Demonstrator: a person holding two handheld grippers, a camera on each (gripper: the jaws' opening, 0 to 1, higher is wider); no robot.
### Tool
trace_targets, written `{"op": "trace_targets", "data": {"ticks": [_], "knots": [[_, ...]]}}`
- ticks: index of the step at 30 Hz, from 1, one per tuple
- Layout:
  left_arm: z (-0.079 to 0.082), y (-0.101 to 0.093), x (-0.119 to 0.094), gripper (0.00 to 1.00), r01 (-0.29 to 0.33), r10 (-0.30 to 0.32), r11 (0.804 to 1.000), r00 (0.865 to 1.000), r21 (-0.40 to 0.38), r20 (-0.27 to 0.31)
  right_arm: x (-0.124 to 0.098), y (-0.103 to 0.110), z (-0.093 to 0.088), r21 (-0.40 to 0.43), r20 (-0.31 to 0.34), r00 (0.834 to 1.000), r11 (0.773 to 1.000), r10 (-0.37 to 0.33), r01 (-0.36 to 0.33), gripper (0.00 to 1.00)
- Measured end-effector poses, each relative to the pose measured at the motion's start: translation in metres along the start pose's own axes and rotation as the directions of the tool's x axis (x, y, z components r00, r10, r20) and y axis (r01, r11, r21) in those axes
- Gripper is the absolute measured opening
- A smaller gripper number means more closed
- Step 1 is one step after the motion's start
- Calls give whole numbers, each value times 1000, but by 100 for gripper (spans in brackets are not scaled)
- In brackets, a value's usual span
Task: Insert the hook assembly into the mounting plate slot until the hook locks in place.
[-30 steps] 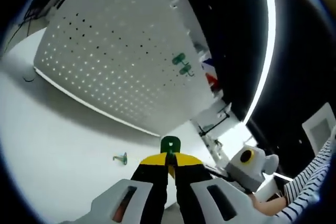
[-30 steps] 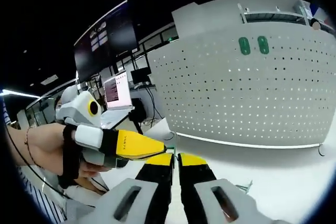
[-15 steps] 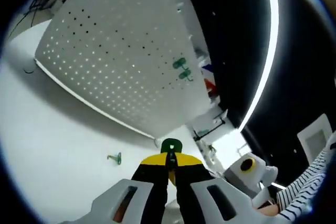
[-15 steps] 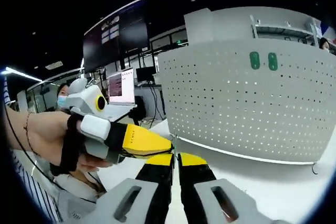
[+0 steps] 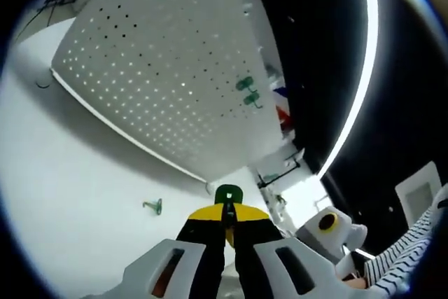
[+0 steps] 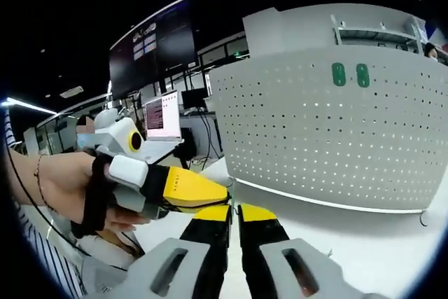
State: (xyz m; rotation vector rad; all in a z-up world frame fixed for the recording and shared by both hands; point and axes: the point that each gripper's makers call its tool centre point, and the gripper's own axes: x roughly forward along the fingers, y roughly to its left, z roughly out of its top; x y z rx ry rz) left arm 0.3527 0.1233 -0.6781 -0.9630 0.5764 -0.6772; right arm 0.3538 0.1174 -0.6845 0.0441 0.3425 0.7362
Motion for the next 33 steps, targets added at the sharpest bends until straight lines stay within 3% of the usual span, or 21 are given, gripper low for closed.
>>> {"op": "trace_targets", "data": {"ticks": [8,19,23,29,33], "knots": [[1,0,1,2,-14,14,1000,1000,10,5,1,2,-4,9,-24,1000,1000,17,-16,6],[3,0,2,1,-45,45,996,999,78,0,-7,-6,-10,6,-53,998,1000,-15,15,14],[3,0,1,1,-50,49,995,999,92,9,-13,-12,-15,0,-67,997,999,-42,42,19],[1,2,-1,2,-95,98,975,995,201,-5,-27,-22,-30,5,-110,989,995,-94,96,28],[1,2,-1,2,-114,117,966,993,230,0,-40,-31,-40,-53,-134,980,988,-149,143,32]]}}
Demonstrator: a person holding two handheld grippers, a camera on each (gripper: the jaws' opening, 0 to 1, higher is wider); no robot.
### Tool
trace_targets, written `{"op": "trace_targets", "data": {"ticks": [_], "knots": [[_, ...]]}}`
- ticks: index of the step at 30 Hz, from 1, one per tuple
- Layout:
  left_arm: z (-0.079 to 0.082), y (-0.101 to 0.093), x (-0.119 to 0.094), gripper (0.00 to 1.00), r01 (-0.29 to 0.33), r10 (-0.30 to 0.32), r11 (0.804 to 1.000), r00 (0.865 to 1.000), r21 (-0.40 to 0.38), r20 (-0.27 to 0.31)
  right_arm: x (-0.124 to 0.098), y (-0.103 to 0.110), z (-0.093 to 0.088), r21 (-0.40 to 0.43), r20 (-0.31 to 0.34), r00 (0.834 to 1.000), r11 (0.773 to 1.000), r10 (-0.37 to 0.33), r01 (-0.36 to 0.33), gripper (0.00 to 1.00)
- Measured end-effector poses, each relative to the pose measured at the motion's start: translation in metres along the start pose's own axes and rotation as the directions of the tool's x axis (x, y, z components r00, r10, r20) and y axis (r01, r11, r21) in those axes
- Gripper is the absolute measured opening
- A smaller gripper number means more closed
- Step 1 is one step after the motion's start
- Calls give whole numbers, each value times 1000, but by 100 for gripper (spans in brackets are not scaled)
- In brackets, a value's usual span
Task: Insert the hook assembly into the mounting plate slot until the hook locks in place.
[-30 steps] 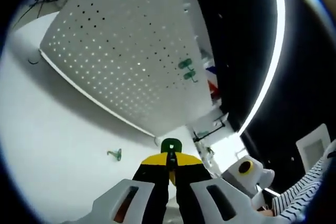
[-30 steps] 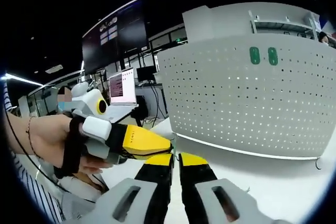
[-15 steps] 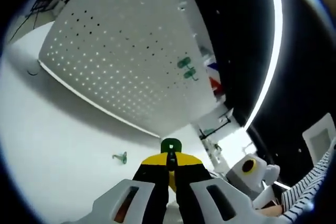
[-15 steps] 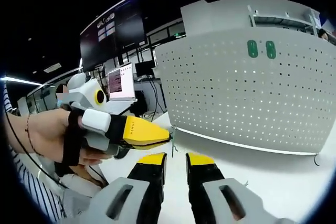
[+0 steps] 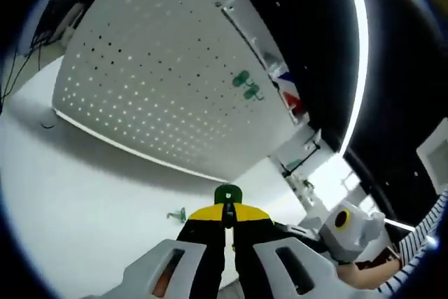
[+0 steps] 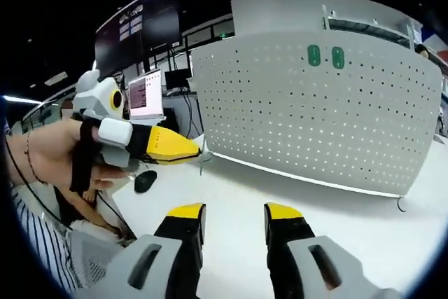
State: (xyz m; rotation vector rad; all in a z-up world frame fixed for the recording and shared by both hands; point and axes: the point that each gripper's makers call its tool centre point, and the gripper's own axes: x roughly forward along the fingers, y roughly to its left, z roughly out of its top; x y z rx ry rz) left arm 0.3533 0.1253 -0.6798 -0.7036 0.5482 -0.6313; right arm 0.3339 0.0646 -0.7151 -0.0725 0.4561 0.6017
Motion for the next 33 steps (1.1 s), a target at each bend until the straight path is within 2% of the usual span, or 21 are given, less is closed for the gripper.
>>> {"op": "trace_targets", "data": {"ticks": [6,10,17,20,22,26,30,33], "knots": [[-2,-2,0,2,-28,30,995,999,93,-24,-13,-13,-18,4,-38,998,999,-42,42,37],[0,-1,0,2,-22,25,992,999,121,-22,-25,-26,-31,-2,-60,994,996,-90,90,40],[3,5,-3,2,-60,71,969,997,240,-38,-45,-48,-58,13,-107,983,988,-149,151,44],[5,7,-4,2,-71,81,965,996,252,-29,-54,-52,-66,5,-140,977,987,-158,160,43],[7,8,-4,2,-84,91,961,996,262,-16,-59,-53,-66,1,-130,977,986,-166,168,44],[7,10,-4,2,-104,107,960,994,260,3,-66,-58,-72,5,-149,973,983,-179,182,52],[7,8,-6,2,-126,124,956,992,265,22,-73,-63,-74,8,-152,971,982,-184,188,52],[9,8,-9,2,-156,148,943,988,294,47,-77,-69,-77,5,-157,970,982,-185,188,53]]}}
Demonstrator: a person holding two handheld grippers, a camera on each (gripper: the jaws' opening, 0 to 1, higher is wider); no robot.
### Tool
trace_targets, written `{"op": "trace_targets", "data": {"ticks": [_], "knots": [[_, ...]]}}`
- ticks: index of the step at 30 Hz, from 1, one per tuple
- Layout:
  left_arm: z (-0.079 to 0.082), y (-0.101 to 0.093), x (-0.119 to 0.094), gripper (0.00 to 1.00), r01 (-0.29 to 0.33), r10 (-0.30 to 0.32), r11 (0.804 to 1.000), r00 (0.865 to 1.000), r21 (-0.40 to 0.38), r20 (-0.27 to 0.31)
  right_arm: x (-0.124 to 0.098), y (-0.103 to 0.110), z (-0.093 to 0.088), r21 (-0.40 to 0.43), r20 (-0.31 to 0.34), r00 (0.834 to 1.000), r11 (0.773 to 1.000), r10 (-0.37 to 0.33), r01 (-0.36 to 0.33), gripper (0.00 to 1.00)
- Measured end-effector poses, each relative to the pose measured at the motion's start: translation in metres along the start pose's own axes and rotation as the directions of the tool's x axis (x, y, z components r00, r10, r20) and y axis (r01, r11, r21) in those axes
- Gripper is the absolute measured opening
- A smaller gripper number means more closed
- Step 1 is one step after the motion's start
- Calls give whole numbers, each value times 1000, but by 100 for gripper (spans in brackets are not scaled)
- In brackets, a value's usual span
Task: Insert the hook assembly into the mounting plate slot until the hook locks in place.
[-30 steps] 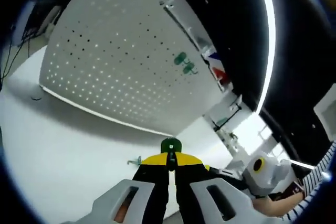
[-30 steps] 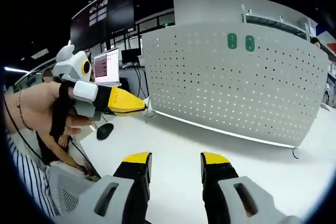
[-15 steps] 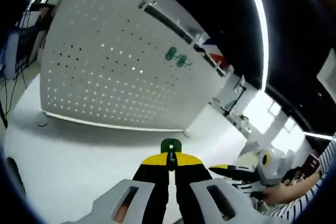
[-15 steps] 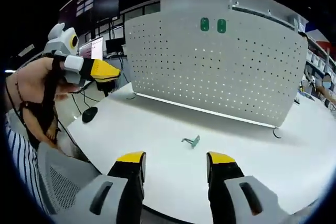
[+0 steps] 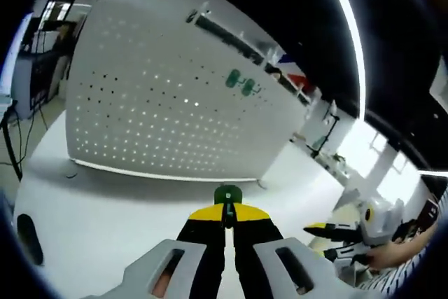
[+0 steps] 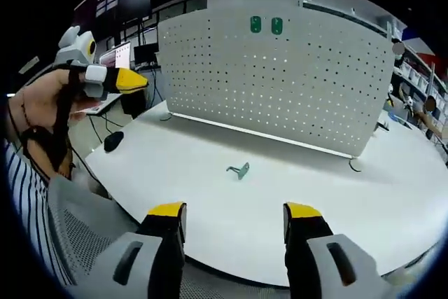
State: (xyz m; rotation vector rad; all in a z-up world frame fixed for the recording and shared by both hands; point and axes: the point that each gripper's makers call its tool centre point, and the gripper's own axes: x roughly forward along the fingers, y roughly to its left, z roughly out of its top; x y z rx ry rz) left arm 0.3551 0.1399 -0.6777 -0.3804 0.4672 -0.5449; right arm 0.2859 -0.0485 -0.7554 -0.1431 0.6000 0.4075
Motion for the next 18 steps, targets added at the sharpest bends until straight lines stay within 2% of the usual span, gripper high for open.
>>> {"op": "trace_targets", "data": {"ticks": [4,6,8,18], "knots": [[3,-1,-5,2,-36,36,999,999,-1,27,-6,-5,0,-3,-9,1000,1000,8,-8,54],[5,-1,-6,2,-71,68,996,997,58,38,-7,-6,0,-9,-9,1000,1000,12,-12,54],[7,-1,-7,2,-96,92,992,994,84,54,-6,-7,-6,-9,-29,999,1000,17,-17,54],[23,-2,-5,2,-207,188,969,972,134,142,-13,-10,-19,20,-77,996,999,48,-47,54]]}}
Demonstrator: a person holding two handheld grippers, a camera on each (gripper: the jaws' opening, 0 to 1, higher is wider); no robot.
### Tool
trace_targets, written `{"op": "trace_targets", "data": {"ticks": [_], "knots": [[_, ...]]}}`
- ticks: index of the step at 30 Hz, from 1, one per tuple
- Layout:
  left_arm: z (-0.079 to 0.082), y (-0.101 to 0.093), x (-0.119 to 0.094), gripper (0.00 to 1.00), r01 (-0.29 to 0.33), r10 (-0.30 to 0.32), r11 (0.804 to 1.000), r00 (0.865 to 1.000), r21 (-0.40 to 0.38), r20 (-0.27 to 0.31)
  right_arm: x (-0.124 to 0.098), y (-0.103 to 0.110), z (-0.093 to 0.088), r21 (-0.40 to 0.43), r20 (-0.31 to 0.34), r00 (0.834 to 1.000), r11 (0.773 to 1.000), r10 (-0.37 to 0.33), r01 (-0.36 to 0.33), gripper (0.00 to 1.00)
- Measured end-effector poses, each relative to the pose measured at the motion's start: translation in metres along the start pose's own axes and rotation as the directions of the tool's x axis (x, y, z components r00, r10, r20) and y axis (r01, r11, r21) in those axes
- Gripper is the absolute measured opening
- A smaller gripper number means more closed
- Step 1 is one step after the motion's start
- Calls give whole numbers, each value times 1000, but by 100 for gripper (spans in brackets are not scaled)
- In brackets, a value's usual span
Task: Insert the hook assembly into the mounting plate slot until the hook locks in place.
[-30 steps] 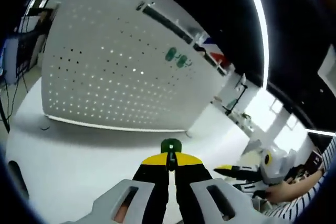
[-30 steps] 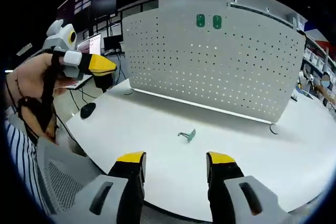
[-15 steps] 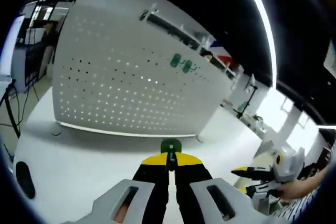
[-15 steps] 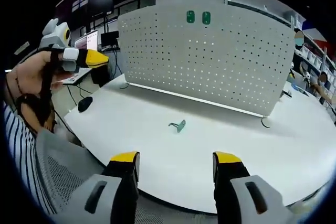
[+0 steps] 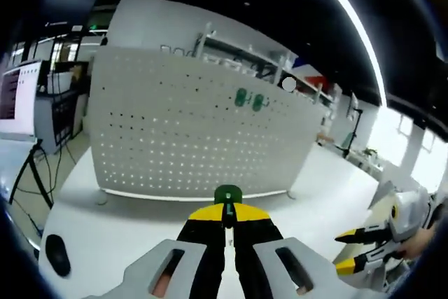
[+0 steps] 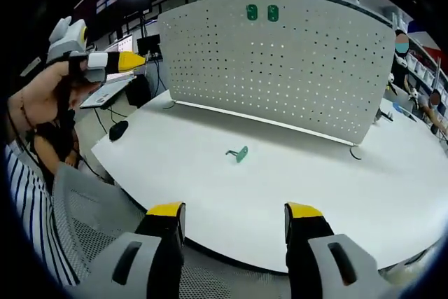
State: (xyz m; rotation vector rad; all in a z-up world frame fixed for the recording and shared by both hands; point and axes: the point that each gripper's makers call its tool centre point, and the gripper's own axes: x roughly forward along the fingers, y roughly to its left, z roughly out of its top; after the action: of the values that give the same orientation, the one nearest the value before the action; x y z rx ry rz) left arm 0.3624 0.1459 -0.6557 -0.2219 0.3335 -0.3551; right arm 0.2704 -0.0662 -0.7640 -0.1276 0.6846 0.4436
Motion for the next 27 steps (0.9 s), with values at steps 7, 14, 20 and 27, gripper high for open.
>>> {"op": "trace_targets", "data": {"ticks": [7,14,20,27], "knots": [[19,2,7,2,-71,67,996,994,48,91,-1,-1,-4,7,-7,1000,1000,14,-13,53],[28,0,19,2,-100,91,993,987,63,131,-1,0,-13,1,-30,999,1000,26,-26,53],[42,-5,28,2,-112,97,991,980,77,173,0,-2,-22,-4,-57,998,999,41,-41,53],[62,-3,41,2,-143,123,987,964,70,237,-2,-6,-22,5,-55,997,999,48,-48,53]]}}
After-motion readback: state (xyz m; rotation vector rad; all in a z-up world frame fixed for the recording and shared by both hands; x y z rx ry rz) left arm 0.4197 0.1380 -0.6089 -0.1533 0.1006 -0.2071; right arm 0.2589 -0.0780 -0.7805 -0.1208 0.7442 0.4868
